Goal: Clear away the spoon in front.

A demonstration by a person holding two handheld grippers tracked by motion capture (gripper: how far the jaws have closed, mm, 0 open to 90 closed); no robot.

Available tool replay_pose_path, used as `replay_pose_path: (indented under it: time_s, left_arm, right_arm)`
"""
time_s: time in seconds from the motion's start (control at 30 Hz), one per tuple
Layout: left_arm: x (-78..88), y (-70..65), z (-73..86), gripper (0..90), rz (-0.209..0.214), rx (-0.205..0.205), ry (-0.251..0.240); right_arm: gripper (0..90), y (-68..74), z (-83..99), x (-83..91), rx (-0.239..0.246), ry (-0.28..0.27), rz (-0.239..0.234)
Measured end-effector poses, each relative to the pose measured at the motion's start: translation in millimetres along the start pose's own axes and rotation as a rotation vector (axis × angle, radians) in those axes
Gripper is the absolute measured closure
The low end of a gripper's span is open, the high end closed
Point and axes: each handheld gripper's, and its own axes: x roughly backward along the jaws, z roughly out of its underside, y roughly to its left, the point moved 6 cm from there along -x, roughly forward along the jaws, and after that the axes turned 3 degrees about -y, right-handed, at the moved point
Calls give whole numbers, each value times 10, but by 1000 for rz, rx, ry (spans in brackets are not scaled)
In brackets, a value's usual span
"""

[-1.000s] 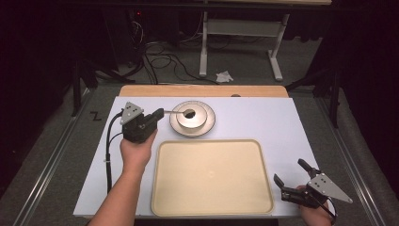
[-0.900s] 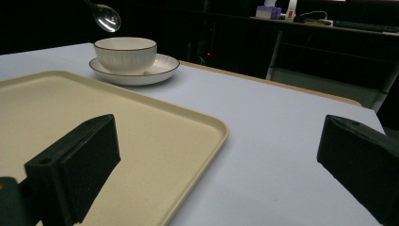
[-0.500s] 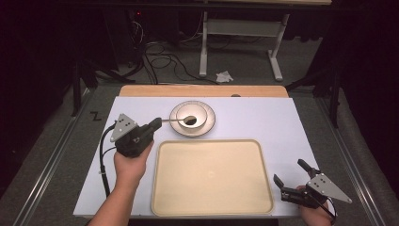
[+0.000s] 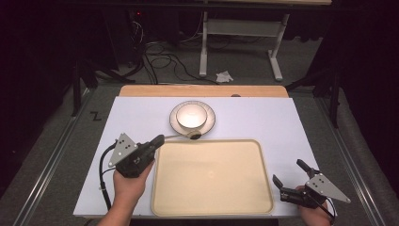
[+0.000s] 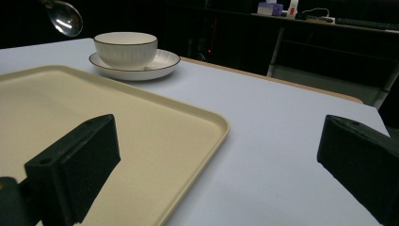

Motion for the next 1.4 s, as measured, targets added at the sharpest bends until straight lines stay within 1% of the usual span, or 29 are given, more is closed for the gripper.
replay_pose_path:
  time_s: [0.07, 0.17, 0.2, 0.27, 0.33, 0.37, 0.4, 0.43, 0.47, 0.53, 0.6, 0.63, 0.67, 0.73, 0.77, 0.8, 0.87, 0.9, 1.0, 1.07, 1.13, 1.23, 1.4]
  left_arm:
    - [34, -47, 68, 898, 15, 2, 3]
    - [88, -137, 228, 898, 46, 15, -1]
    - [96, -154, 265, 898, 52, 16, 0]
    - [123, -182, 368, 898, 60, 15, -6]
    - [144, -184, 463, 898, 82, 50, -11]
    - [150, -180, 501, 898, 107, 90, -11]
    - [157, -178, 510, 898, 111, 92, -8]
    - [169, -174, 505, 898, 103, 75, -12]
    - [178, -167, 500, 898, 102, 77, -18]
    - [187, -150, 497, 898, 112, 106, -30]
    - [181, -144, 516, 898, 119, 111, -26]
    - [174, -140, 530, 898, 124, 121, -24]
    - [167, -133, 548, 898, 136, 144, -23]
    - [138, -111, 612, 898, 176, 214, -12]
    - [116, -98, 652, 897, 186, 246, -6]
    - [94, -86, 692, 897, 192, 271, 2]
    - [54, -66, 754, 897, 208, 311, 19]
    - [35, -60, 772, 897, 217, 335, 19]
    - [0, -47, 815, 897, 244, 390, 26]
    - [-22, -37, 861, 897, 270, 441, 30]
    - [-41, -24, 906, 897, 281, 481, 42]
    - [-70, 4, 978, 897, 275, 517, 72]
    - [-111, 31, 1063, 896, 249, 552, 119]
  right_arm:
    - [5, 10, 0, 1, -2, 2, -3]
    - [5, 21, -6, 1, 4, -1, -6]
    - [5, 24, -6, -3, 10, -2, -8]
    - [4, 30, -2, -9, 6, 1, -6]
    - [5, 29, 5, -10, 10, 4, -4]
    - [5, 27, 7, -9, 9, 5, -3]
    - [4, 22, 6, -13, 12, 1, -4]
    - [5, 18, 7, -14, 12, 2, -2]
    - [5, 15, 9, -16, 14, 5, 0]
    - [5, 12, 14, -22, 17, 7, -1]
    - [5, 2, 22, -25, 19, 12, 3]
    - [5, 0, 26, -26, 16, 14, 4]
    - [5, -1, 27, -28, 15, 15, 7]
    - [5, 10, 28, -23, 9, 18, 8]
    - [5, 11, 25, -22, 19, 17, 5]
    - [5, 18, 25, -20, 18, 16, 3]
    - [5, 22, 22, -20, 19, 16, 5]
    - [5, 27, 23, -22, 19, 17, 2]
    - [4, 33, 29, -26, 24, 21, -2]
    - [4, 33, 34, -29, 22, 23, -5]
    - [4, 34, 40, -31, 22, 28, -5]
    - [5, 39, 37, -32, 28, 24, -11]
    - [5, 40, 42, -37, 24, 27, -10]
